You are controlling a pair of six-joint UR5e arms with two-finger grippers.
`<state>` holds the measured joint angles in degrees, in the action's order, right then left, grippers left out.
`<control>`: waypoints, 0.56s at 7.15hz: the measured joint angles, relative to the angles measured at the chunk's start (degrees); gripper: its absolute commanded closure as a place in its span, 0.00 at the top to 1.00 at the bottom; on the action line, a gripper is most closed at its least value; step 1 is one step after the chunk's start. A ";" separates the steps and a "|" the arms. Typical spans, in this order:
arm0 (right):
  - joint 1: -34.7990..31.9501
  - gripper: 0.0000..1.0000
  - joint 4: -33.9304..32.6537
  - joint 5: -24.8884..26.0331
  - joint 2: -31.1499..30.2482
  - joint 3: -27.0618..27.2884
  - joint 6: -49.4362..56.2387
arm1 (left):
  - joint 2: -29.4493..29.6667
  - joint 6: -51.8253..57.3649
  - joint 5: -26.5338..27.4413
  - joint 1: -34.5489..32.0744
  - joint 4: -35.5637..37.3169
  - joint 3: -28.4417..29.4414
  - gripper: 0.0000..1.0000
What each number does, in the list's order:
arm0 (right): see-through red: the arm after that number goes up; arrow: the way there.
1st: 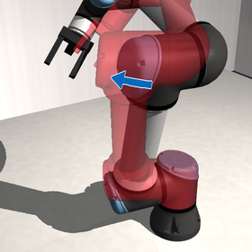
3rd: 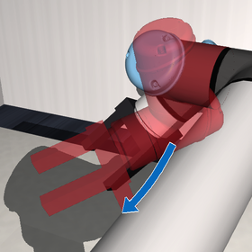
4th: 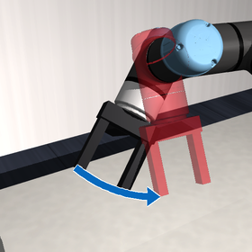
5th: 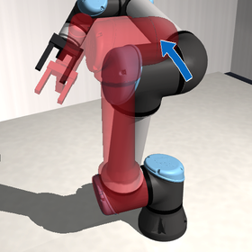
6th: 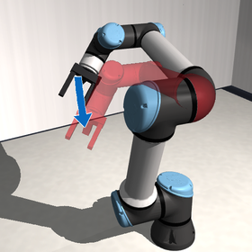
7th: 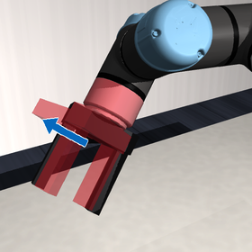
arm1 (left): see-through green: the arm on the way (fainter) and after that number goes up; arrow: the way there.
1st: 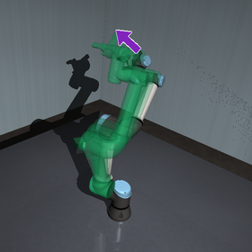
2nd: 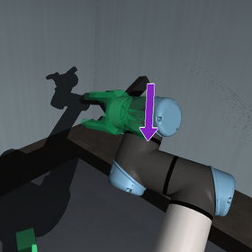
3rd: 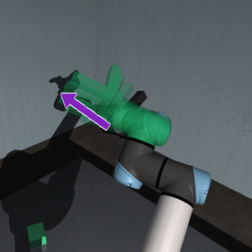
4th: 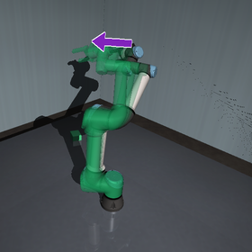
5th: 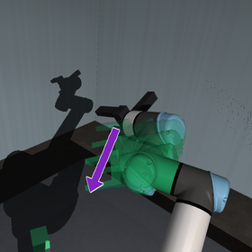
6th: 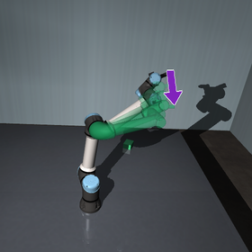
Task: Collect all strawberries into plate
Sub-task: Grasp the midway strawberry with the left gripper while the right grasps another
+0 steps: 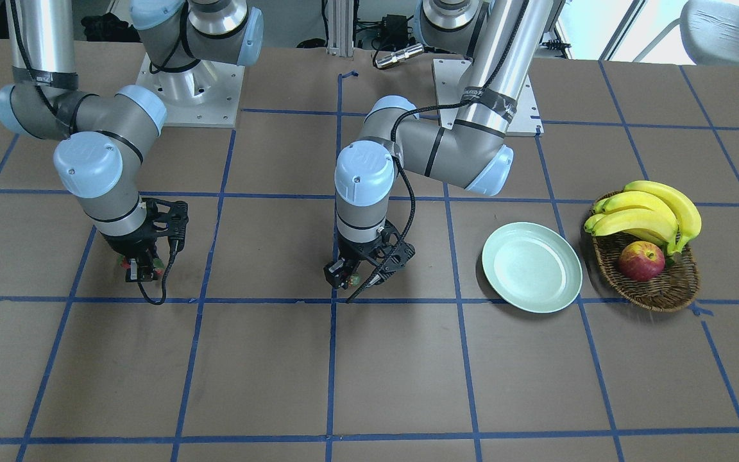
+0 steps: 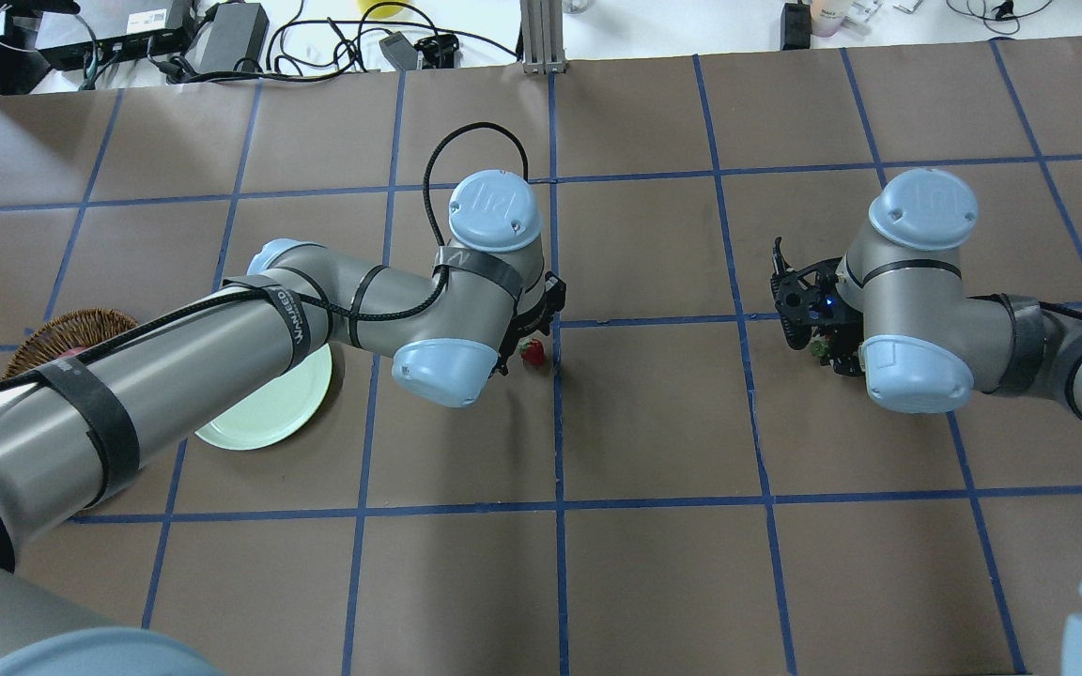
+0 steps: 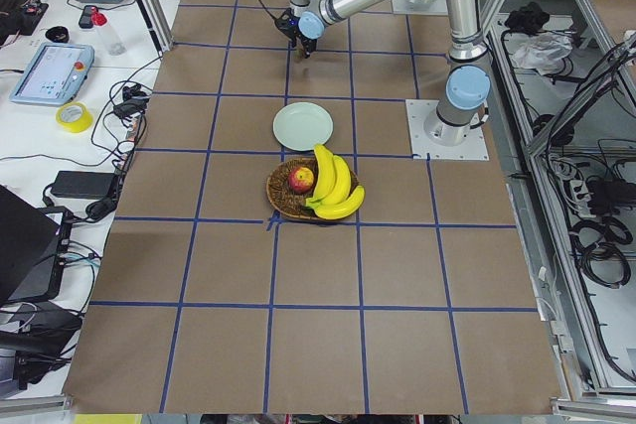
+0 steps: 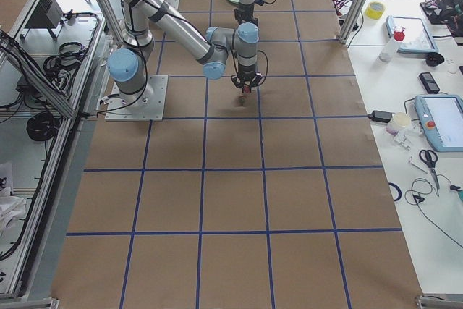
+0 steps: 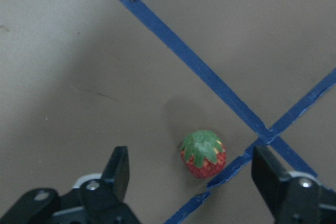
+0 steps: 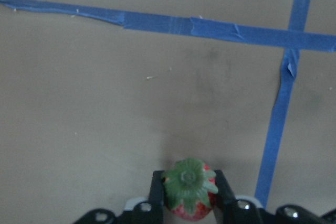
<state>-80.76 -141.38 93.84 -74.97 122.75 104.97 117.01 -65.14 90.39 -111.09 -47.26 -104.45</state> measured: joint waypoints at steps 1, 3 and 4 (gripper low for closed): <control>-2.11 0.00 1.10 -0.17 -0.68 -0.83 -3.26 | 0.70 0.24 -1.14 0.00 0.53 0.02 0.46; -9.28 0.00 3.36 -0.64 -1.12 -2.42 -15.68 | 1.28 0.85 -2.26 -0.01 1.25 0.09 0.00; -12.93 0.00 3.68 -2.02 -1.18 -2.38 -24.41 | 0.85 3.54 -2.33 0.10 1.44 0.40 0.00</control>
<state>-93.70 -137.70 91.82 -76.15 120.37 80.56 117.86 -61.59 88.06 -110.98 -45.82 -104.05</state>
